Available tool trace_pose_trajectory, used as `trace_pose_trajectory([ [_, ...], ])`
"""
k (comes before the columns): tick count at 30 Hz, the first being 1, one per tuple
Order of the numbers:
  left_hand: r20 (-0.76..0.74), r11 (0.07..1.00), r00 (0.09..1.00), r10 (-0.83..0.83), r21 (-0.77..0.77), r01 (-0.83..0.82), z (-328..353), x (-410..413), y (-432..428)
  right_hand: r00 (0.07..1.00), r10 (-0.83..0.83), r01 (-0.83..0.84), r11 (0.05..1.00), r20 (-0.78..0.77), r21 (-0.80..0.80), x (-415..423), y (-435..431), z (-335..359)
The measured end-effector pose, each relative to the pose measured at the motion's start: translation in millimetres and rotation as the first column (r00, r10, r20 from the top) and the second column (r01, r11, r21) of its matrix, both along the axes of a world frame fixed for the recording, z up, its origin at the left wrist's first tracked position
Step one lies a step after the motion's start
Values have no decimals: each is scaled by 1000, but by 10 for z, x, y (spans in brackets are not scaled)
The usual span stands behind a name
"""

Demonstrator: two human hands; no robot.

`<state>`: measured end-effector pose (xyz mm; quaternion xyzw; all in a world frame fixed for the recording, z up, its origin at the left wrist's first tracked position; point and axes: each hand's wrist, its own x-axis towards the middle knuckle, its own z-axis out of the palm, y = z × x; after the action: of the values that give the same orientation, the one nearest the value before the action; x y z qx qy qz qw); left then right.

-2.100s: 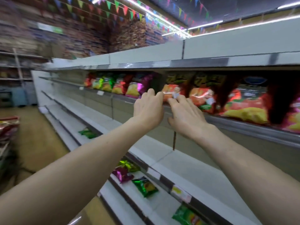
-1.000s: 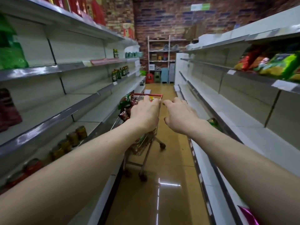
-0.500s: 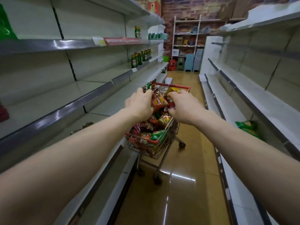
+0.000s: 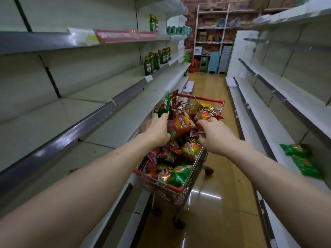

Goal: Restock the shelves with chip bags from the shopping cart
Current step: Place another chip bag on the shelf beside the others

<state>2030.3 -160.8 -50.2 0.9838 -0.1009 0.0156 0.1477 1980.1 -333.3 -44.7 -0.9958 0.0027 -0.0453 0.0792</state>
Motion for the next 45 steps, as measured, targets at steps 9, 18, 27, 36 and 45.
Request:
trace_pose_trajectory([
  [9, -57, 995, 993, 103, 27, -101, -282, 1285, -493, 997, 51, -49, 998, -56, 44, 1350, -564, -340],
  [18, -153, 992, 980, 124, -4, -126, -644, 2245, -1086, 985, 81, -71, 995, -151, 73, 2385, -1000, -702],
  [27, -156, 993, 982, 106, -33, -113, -849, 3132, -1282, 986, 66, -50, 993, -151, 104, 3204, -1129, -771],
  [36, -173, 978, 974, 143, -128, -167, -1082, 4261, -944, 983, 92, -79, 993, -159, 88, 4366, -691, -926],
  [45, -326, 739, 862, 389, -448, -503, -1661, 5378, -353, 972, 114, -40, 941, -205, 336, 5516, -149, -1374],
])
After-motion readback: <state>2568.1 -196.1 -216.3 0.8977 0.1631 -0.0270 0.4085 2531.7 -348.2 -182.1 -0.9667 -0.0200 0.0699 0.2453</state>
